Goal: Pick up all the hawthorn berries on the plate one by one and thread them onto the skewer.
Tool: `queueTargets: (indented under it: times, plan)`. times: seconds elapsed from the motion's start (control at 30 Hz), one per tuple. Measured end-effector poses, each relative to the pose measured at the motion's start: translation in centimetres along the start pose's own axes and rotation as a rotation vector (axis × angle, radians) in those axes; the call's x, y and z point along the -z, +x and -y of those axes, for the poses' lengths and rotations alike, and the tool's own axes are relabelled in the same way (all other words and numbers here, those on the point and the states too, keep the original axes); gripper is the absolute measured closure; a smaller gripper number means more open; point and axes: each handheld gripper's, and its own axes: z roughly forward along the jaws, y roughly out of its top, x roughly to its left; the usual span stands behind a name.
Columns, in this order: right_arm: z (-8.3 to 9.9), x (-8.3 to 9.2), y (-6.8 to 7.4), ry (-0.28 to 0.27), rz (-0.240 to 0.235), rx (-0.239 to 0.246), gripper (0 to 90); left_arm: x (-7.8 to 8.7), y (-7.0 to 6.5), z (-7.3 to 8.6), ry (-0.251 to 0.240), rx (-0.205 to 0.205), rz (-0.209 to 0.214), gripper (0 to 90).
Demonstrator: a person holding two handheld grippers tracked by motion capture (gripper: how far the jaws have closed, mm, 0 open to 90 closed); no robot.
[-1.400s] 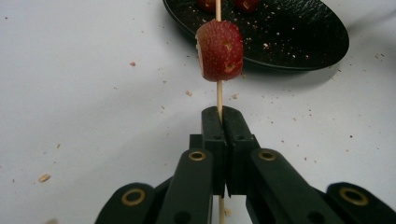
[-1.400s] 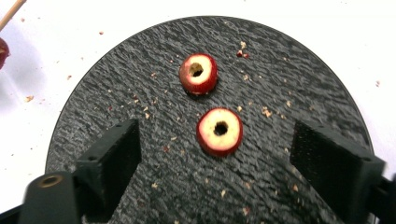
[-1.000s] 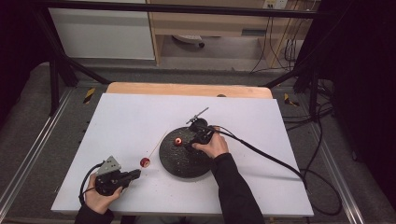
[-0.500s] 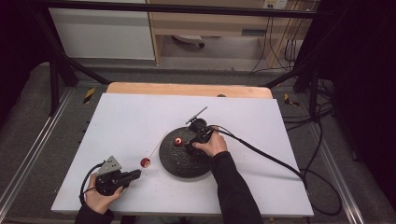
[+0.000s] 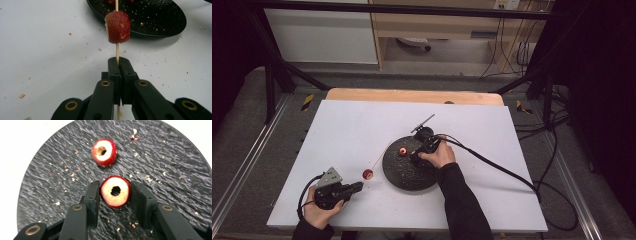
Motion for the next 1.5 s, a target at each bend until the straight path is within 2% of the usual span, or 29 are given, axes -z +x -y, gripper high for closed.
queueTargets:
  times: [0.17,0.53,0.7,0.8,1.1,1.4,1.5]
  plan:
    - [0.1,0.8,0.5,-0.056,-0.006,-0.027,60.9,0.0,-0.1,0.0,0.001,-0.003,0.001,88.6]
    - [1.0,2.5,1.8,-0.154,-0.014,-0.031,61.0,0.1,-0.2,-0.1,-0.004,-0.005,-0.003,88.5]
    - [1.6,3.3,2.3,-0.238,-0.038,-0.046,61.0,0.1,-0.3,-0.1,-0.007,-0.003,-0.001,88.6]
    - [2.2,3.6,2.4,-0.269,-0.042,-0.057,61.1,0.1,-0.3,-0.1,-0.009,-0.003,-0.001,88.6]
    - [4.2,4.0,2.2,-0.394,-0.067,-0.133,61.1,0.0,-0.5,-0.2,-0.012,-0.003,-0.001,88.5]
    - [6.6,3.3,2.3,-0.557,-0.116,-0.215,61.1,-0.2,-0.9,-0.3,-0.009,-0.01,0.0,88.6]
    - [7.4,2.9,2.4,-0.597,-0.12,-0.243,61.1,-0.3,-1.0,-0.3,-0.008,-0.013,0.0,88.6]
